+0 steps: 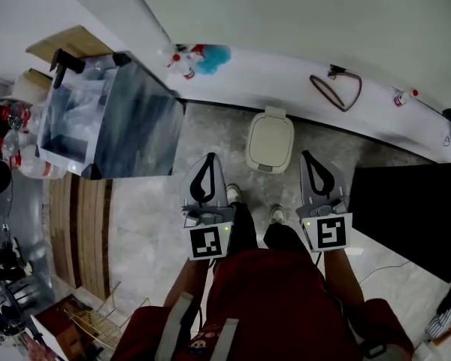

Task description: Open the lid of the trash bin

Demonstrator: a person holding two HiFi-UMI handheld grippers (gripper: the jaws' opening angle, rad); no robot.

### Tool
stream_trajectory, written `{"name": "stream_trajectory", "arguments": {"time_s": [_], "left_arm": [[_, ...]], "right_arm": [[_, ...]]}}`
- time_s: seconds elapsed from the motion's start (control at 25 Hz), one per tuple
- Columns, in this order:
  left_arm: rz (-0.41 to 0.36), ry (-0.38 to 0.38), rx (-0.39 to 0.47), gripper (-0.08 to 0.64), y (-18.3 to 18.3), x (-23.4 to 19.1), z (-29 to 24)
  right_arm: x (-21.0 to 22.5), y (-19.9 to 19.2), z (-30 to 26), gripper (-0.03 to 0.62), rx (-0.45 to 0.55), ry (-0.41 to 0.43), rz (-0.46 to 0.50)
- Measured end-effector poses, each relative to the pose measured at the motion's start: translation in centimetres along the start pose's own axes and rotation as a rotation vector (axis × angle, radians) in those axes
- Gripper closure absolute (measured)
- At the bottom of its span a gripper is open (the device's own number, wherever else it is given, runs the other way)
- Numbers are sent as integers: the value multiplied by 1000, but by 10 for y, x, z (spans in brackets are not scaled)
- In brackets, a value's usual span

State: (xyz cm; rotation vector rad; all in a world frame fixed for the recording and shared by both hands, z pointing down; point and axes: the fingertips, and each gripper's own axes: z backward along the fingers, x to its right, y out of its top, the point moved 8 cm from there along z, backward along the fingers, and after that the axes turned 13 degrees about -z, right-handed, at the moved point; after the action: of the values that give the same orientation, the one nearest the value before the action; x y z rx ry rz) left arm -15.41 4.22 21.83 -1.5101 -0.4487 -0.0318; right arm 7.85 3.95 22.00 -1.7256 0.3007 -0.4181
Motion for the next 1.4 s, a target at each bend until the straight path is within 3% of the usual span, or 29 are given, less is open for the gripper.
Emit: {"name": "stream_trajectory", "arguments": {"time_s": [0.28,0.76,1.04,1.4], "left_arm": [[40,-64,-58,555,-71,-15,-15],[81,-227,-191,554,-198,28,-13],[82,-283,-284,554,-285,48,-7],[98,-308,-339,554,-371,80,-9]], "right_arm": [[-14,-74,-40,591,-170,-43,-7],[-25,-231,-61,592,-453,-50,-51],[-21,-317,-73,592,-519,-110,-107],[-23,-419,-83,592,-641,-60,-84]]}}
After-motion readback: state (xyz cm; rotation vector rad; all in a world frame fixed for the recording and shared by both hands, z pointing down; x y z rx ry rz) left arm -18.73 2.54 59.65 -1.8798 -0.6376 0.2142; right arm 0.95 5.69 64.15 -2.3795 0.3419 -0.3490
